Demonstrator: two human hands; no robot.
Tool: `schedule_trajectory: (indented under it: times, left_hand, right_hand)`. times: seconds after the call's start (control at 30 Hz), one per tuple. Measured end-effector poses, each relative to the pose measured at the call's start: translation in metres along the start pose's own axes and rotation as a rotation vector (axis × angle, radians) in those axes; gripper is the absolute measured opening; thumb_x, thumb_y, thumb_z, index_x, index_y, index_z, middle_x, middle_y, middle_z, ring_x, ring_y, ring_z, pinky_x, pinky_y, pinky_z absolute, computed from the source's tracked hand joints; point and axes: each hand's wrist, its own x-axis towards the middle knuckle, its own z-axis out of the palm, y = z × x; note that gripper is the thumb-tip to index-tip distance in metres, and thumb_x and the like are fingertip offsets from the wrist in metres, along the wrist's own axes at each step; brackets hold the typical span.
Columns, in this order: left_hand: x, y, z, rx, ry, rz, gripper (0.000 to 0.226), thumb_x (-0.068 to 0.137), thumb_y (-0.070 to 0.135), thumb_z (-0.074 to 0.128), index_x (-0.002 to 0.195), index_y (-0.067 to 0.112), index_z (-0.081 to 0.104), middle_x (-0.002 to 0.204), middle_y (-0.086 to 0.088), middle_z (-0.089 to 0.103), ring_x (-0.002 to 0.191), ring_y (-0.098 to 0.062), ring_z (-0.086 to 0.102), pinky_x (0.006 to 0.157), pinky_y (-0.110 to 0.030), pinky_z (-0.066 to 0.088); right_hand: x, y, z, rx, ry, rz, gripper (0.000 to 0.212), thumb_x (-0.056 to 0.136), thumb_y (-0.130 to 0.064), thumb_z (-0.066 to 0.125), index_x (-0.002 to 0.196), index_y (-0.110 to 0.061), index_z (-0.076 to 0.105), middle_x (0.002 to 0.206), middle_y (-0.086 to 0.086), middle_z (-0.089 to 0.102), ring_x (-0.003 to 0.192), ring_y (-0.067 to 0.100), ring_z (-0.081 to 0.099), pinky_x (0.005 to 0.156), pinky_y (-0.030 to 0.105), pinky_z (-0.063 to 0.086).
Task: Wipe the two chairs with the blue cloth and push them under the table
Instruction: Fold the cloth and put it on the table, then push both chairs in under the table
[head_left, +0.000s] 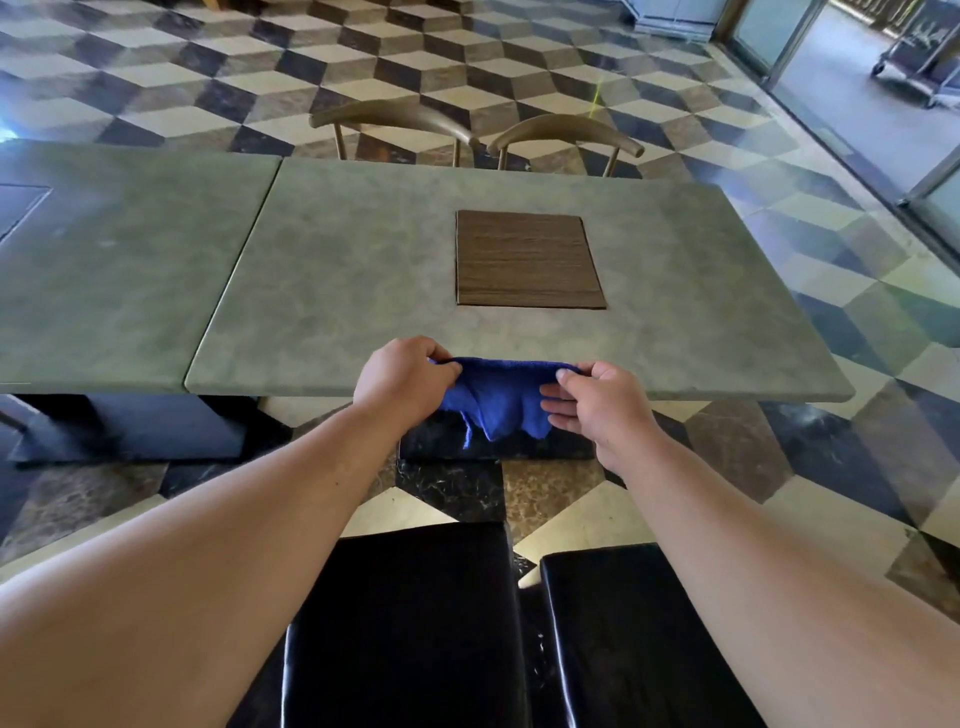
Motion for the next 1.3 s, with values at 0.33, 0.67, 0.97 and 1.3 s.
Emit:
schedule_trajectory:
  times: [0.33, 0.67, 0.97, 1.3]
  left_hand:
    - [0.101, 0.006, 0.067, -0.013, 0.043, -0.087, 0.009, 0.094, 0.038, 0.072, 0.092, 0.03, 0.076, 0.089, 0.004, 0.077, 0.086, -0.021, 0.07, 0.065, -0.029, 0.048]
    - [0.131, -0.027, 0.14, 0.116, -0.029, 0.006, 0.056, 0.096, 0.033, 0.063, 0.149, 0.036, 0.046, 0.124, 0.004, 0.072, 0.104, -0.026, 0.066, 0.075, -0.035, 0.048]
    - [0.114, -0.023, 0.145, 0.699, -0.187, 0.23, 0.064, 0.1, 0.062, 0.054, 0.158, 0.037, 0.042, 0.16, 0.0, 0.049, 0.144, -0.031, 0.047, 0.118, -0.053, 0.037]
    - [0.059, -0.028, 0.099, 0.71, -0.194, 0.196, 0.091, 0.092, 0.079, 0.053, 0.167, 0.043, 0.016, 0.178, -0.001, 0.017, 0.162, -0.029, 0.015, 0.13, -0.057, 0.014]
  right_hand:
    - [0.126, 0.013, 0.009, -0.01, 0.082, -0.015, 0.006, 0.104, -0.016, 0.058, 0.099, -0.019, 0.06, 0.093, 0.007, 0.08, 0.079, 0.014, 0.078, 0.072, 0.034, 0.064]
    - [0.181, 0.065, 0.02, -0.568, -0.068, -0.331, 0.062, 0.098, -0.024, 0.056, 0.156, -0.031, 0.036, 0.136, -0.002, 0.065, 0.116, 0.018, 0.062, 0.09, 0.033, 0.049]
    - [0.166, 0.07, 0.021, -1.293, -0.233, -0.543, 0.035, 0.103, -0.033, 0.054, 0.133, -0.018, 0.064, 0.154, 0.013, 0.048, 0.14, 0.033, 0.044, 0.11, 0.047, 0.043]
    - [0.116, 0.056, 0.017, -1.46, -0.301, -0.593, 0.084, 0.094, -0.064, 0.057, 0.162, -0.031, 0.02, 0.17, 0.006, 0.021, 0.156, 0.037, 0.014, 0.122, 0.054, 0.025]
